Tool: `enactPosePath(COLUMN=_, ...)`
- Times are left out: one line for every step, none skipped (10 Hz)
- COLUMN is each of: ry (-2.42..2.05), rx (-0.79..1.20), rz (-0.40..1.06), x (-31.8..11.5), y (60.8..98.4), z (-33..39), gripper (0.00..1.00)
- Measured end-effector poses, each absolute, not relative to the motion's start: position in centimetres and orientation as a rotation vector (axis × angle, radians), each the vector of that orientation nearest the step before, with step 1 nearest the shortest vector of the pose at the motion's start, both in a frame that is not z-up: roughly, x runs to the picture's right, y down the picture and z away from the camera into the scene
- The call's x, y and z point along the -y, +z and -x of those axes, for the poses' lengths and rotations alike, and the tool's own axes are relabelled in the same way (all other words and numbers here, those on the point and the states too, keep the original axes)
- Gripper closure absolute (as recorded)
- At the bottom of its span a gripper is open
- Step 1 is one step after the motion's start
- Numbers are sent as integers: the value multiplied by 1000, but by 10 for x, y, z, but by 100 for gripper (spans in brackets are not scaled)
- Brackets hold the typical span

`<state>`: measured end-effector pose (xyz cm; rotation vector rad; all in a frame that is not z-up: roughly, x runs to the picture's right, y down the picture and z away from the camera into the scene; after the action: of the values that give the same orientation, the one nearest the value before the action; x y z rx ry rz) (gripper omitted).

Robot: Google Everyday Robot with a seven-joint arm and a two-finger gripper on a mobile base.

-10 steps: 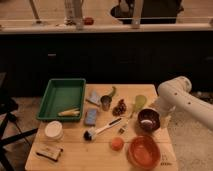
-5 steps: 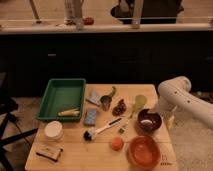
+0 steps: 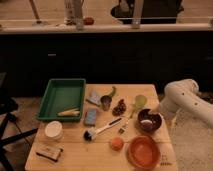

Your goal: Stack bowls into tray

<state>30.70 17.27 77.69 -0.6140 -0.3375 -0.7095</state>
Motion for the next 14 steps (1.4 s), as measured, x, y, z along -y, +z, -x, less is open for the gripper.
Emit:
enactPosePath(ry=-725, rx=372, rz=611, x=-172, y=779, z=-307, gripper=20)
enactPosePath(ry=-741, rx=411, rz=600, x=-170, y=782, z=-305, gripper=20)
enactPosePath(ry=-758, rx=444, rz=597, x=-169, y=785, z=-304, gripper=20)
enactPosePath(ry=-776, rx=472, rz=597, x=-170, y=788, z=-303, gripper=20)
enactPosePath(ry=-791, rx=491, rz=604, x=-173, y=791, z=-304, gripper=20)
enactPosePath(ry=-805, rx=507, rz=610, x=-175, y=793, z=-304, gripper=20)
enactPosePath(ry=-816, rx=515, rz=619, x=-178, y=795, z=-305, gripper=20)
enactPosePath(ry=-823, rx=520, rz=628, x=-183, y=797, z=-308, gripper=20)
enactPosePath(ry=-824, rx=519, rz=637, x=-186, y=798, z=-312, gripper=20)
enactPosePath(ry=-819, rx=516, rz=643, x=-189, y=800, z=-316, gripper=20)
enactPosePath(ry=-816, rx=514, rz=646, x=-190, y=800, z=-319, gripper=20)
enactPosePath(ry=-810, rx=510, rz=650, x=-191, y=801, z=-323, gripper=20)
enactPosePath(ry=-805, rx=506, rz=653, x=-192, y=802, z=-326, gripper=20)
enactPosePath(ry=-796, rx=501, rz=658, x=-193, y=804, z=-329, gripper=20)
